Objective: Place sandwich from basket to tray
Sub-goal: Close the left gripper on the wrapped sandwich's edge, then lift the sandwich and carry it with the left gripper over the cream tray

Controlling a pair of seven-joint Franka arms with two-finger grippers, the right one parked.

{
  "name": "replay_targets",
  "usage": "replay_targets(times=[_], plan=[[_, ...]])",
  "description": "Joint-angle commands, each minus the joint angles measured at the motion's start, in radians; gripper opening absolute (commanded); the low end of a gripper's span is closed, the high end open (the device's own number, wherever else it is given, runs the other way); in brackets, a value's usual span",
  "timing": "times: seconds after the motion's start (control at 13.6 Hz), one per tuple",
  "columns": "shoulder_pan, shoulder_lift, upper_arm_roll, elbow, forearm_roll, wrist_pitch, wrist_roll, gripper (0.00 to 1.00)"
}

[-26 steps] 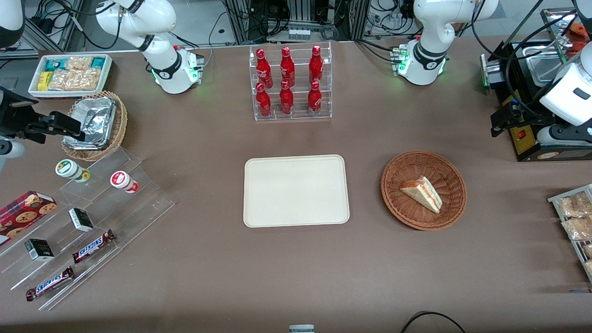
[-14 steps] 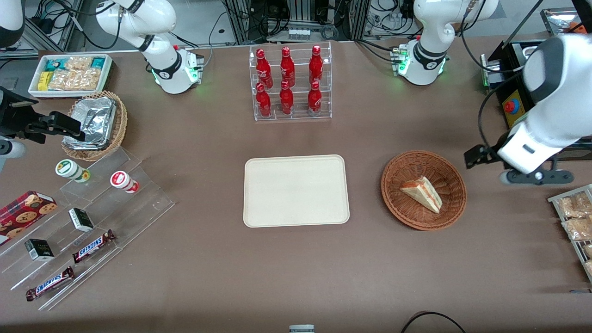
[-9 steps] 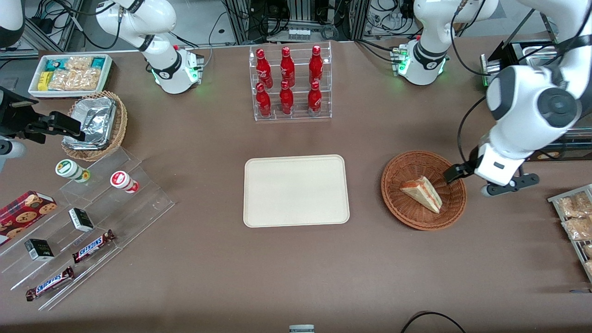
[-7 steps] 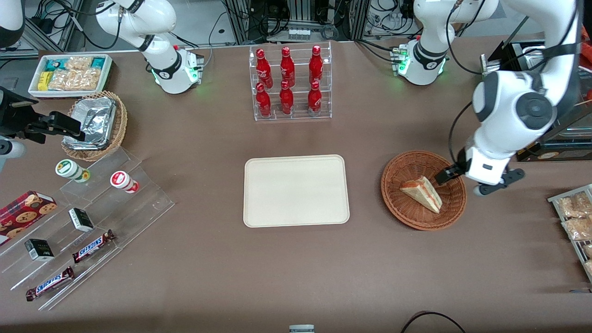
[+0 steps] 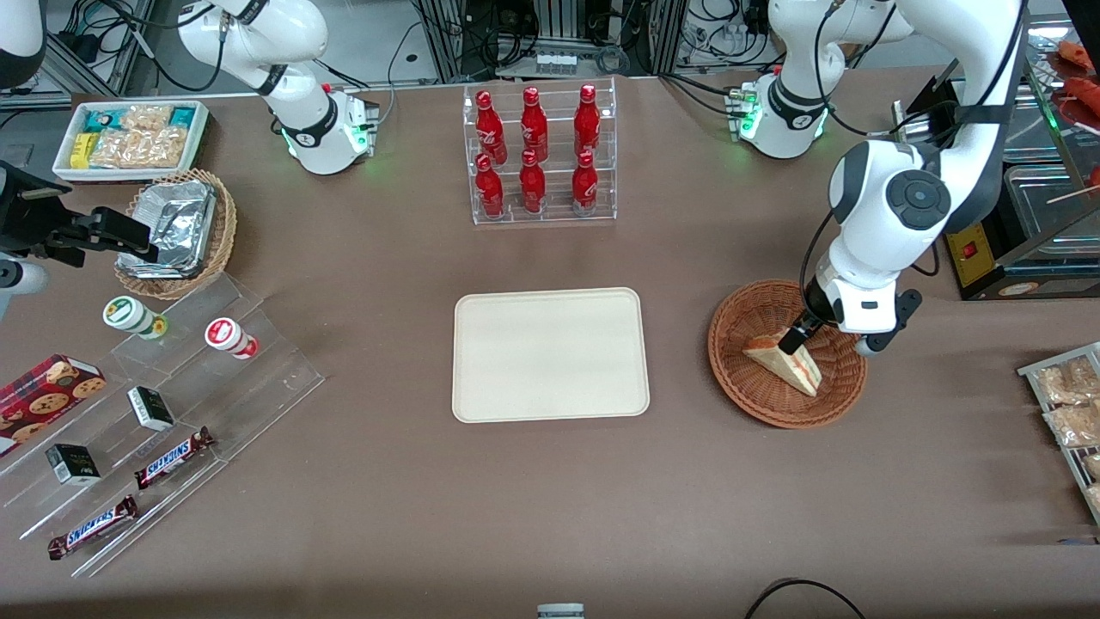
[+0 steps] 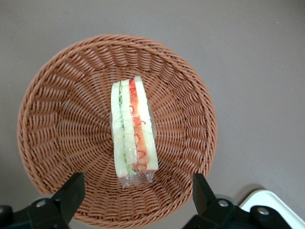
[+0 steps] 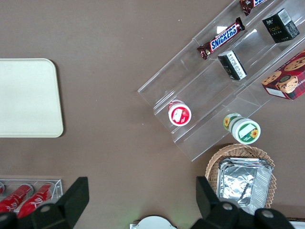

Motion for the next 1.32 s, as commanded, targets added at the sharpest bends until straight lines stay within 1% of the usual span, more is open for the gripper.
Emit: replay_targets(times=[0.0,0.29,0.95,1.03,1.1,1.17,1.25], plan=[[-0.004,0.028,0.004,-0.025,0.001,0.060,-0.076,1.00],[-0.004,0.083,0.004,-0.045,-0.001,0.148,-0.083,1.00],[-0.002,0.169,0.006,-0.036,-0.001,0.247,-0.081,1.00],[-0.002,0.171,0.006,-0.036,-0.001,0.248,-0.080,0.96],[-0.002,0.171,0.006,-0.036,-0.001,0.248,-0.078,0.67],[0.000,0.171,0.006,-0.035,-0.001,0.246,-0.075,0.21],[0.000,0.172,0.007,-0.033,-0.001,0.246,-0.072,0.00]])
